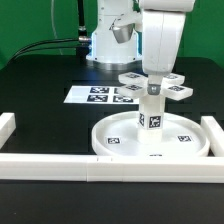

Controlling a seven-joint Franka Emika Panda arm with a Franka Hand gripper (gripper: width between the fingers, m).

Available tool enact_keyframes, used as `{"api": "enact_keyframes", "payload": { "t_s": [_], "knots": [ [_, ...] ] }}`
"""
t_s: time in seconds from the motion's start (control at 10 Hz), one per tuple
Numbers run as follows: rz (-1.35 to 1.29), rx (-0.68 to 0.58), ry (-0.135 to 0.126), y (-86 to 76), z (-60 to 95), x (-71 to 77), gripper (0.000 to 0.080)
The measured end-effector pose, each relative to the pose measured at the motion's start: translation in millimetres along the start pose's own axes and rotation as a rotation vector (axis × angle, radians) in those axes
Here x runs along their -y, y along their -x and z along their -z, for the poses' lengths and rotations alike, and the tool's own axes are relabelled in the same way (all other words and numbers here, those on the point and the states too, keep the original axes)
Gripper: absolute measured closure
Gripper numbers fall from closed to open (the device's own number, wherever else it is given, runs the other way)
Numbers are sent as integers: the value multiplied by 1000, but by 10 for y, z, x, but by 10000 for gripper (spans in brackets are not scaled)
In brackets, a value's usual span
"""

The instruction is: Assemble round table

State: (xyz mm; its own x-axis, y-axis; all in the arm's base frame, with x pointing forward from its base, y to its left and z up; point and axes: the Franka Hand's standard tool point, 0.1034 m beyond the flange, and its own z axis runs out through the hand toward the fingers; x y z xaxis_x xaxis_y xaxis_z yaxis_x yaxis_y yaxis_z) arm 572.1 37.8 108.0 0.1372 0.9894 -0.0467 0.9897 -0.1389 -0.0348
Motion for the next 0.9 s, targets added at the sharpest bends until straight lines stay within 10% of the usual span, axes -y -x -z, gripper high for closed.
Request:
{"api": "enact_keyframes", "payload": {
  "t_s": [0.9],
  "knots": [
    [29, 30, 1, -25, -26, 28, 150]
  ]
}}
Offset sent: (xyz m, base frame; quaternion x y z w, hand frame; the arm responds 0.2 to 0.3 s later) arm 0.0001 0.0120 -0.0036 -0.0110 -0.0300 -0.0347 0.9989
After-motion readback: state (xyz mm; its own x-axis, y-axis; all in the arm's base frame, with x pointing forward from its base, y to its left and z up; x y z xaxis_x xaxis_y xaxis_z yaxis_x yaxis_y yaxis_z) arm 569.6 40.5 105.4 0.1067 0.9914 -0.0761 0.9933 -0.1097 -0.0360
